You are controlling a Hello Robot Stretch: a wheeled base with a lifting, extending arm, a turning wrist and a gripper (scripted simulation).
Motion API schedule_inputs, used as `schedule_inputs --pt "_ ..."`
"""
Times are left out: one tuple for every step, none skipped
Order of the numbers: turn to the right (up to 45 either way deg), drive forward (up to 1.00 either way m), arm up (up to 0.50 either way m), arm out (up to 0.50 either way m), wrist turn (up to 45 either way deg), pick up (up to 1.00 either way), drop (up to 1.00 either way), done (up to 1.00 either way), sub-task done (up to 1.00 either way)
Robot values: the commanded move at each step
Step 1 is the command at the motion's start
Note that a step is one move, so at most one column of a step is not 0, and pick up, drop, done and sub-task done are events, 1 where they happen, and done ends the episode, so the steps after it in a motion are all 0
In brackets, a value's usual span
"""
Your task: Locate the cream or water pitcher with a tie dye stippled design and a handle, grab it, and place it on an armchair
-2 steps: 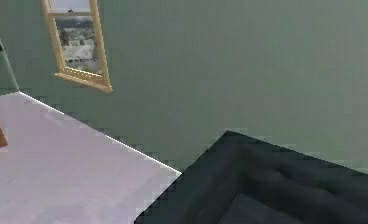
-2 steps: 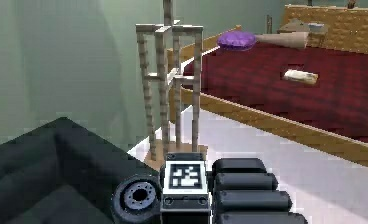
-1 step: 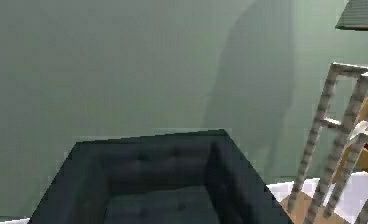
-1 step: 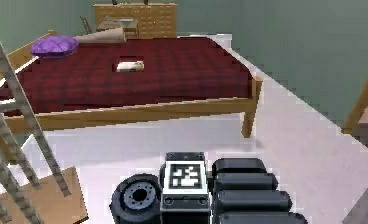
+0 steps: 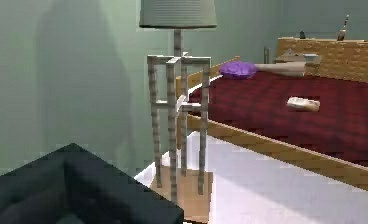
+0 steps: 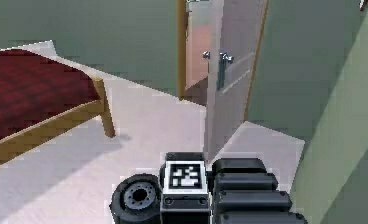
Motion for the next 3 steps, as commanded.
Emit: schedule_inputs --pt "45.0 0.0 0.0 0.0 0.0 0.0 0.0 0.0 0.0" --pt "27.0 0.0 0.0 0.0 0.0 0.0 0.0 0.0 0.0" --pt "-45.0 0.0 0.0 0.0 0.0 0.0 0.0 0.0 0.0"
